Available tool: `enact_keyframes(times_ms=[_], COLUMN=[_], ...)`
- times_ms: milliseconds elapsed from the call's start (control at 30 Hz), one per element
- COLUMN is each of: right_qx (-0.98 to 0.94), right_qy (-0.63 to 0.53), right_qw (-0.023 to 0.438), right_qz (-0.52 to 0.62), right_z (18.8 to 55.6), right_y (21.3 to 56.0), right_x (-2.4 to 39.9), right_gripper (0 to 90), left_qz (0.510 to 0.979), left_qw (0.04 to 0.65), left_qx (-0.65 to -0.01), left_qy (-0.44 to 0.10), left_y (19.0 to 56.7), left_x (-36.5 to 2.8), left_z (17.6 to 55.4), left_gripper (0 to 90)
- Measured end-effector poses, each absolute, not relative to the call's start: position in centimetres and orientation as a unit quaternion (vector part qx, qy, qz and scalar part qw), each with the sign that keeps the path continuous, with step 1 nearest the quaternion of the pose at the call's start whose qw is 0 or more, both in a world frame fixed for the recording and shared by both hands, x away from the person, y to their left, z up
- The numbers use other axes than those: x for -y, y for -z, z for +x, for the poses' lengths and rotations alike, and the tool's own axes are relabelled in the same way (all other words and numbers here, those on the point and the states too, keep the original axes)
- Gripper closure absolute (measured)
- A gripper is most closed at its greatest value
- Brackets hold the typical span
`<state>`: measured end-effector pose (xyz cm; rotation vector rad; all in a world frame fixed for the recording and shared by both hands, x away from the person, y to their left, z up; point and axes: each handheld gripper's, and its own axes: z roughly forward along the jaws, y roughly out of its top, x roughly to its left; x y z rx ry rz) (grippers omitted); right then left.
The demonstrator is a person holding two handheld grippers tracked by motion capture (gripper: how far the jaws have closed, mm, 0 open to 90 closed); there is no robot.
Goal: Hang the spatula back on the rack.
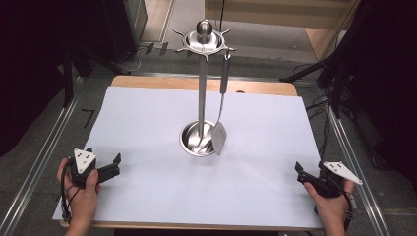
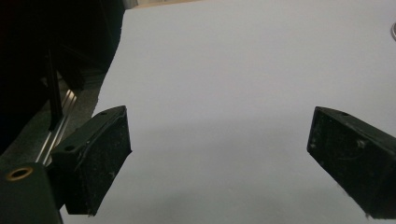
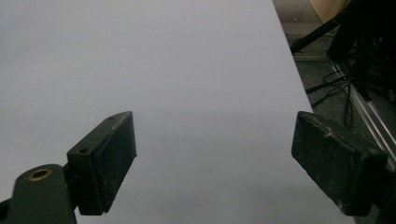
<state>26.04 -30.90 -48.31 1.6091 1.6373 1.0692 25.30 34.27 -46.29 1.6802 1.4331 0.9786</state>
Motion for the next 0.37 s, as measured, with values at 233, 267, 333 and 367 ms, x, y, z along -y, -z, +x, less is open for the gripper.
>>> enact_keyframes(times_ms=[233,267,333,367], right_qx=[-0.618,-0.618,-0.62,-0.621], right_qy=[-0.393,-0.391,-0.39,-0.39], right_qw=[0.298,0.295,0.295,0.293], right_qz=[0.613,0.615,0.613,0.614], right_z=[25.85,25.87,25.93,25.95], right_y=[48.68,48.7,48.72,48.72], right_x=[31.32,31.27,31.25,31.28], right_gripper=[14.2,14.3,14.3,14.4], left_qz=[0.651,0.651,0.651,0.651], left_qw=[0.354,0.355,0.355,0.355], left_qx=[-0.555,-0.554,-0.555,-0.555], left_qy=[-0.378,-0.379,-0.378,-0.378], left_y=[46.29,46.29,46.29,46.29], left_x=[-34.27,-34.26,-34.27,-34.27], left_z=[25.31,25.3,25.32,25.32], left_gripper=[6.6,6.7,6.6,6.7])
